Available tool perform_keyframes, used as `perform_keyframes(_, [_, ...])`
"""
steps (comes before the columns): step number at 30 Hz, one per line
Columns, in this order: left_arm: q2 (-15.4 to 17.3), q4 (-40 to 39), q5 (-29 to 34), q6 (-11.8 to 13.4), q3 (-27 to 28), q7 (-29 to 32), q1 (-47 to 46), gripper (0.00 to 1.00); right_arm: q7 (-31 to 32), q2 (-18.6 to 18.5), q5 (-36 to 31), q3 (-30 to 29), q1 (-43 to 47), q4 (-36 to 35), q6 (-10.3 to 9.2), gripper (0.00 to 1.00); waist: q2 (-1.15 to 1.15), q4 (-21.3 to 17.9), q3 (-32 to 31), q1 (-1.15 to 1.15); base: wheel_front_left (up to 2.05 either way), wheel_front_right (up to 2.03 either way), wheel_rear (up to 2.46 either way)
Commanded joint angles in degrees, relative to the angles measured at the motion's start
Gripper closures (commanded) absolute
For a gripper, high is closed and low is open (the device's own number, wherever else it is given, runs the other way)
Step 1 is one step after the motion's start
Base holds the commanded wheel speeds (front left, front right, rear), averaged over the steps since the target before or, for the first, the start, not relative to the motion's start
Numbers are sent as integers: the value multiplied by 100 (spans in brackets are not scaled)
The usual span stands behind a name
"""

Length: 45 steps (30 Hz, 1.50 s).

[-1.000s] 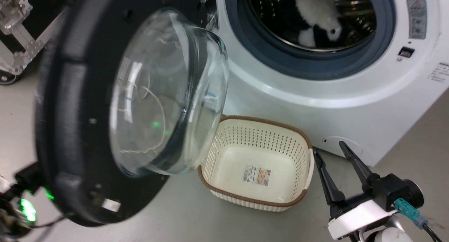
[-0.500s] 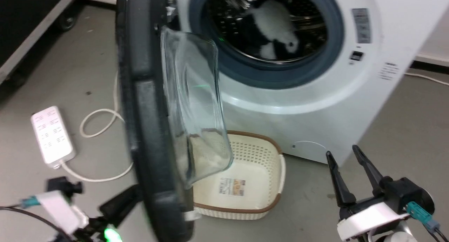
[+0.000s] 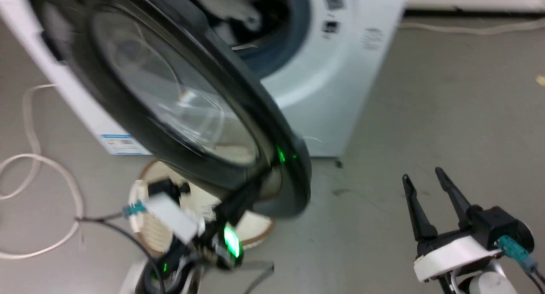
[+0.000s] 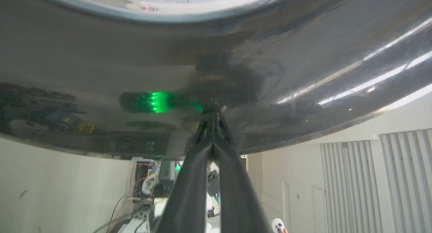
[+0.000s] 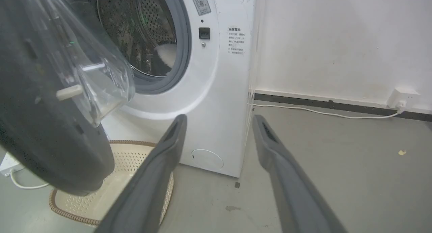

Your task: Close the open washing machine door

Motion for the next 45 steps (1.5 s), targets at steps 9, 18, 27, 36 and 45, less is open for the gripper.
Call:
perform_keyframes(9, [2, 1538, 134, -249, -99, -1962, -1962, 100, -25, 77, 123, -41, -214, -42, 5, 0, 0, -1351, 789, 0, 0, 0, 0])
perform_keyframes(18, [2, 2407, -89, -409, -368, -2596, -2672, 100, -25, 117, 121, 42, -232, -43, 5, 0, 0, -1240, 684, 0, 0, 0, 0])
perform_keyframes(27, [203, 1220, 738, -415, -532, -2697, -1424, 74, -25, 118, -5, -48, -4, -145, 5, 0, 0, -480, 71, 0, 0, 0, 0])
perform_keyframes(36, [1248, 301, 3151, -416, -802, -4395, 40, 0, -25, 67, -20, 51, 393, -315, 5, 0, 0, 307, -552, 0, 0, 0, 0])
perform_keyframes(45, [954, -79, 7236, 135, 216, -4669, 939, 0, -25, 90, -36, 133, 823, -444, 5, 0, 0, 710, -998, 0, 0, 0, 0])
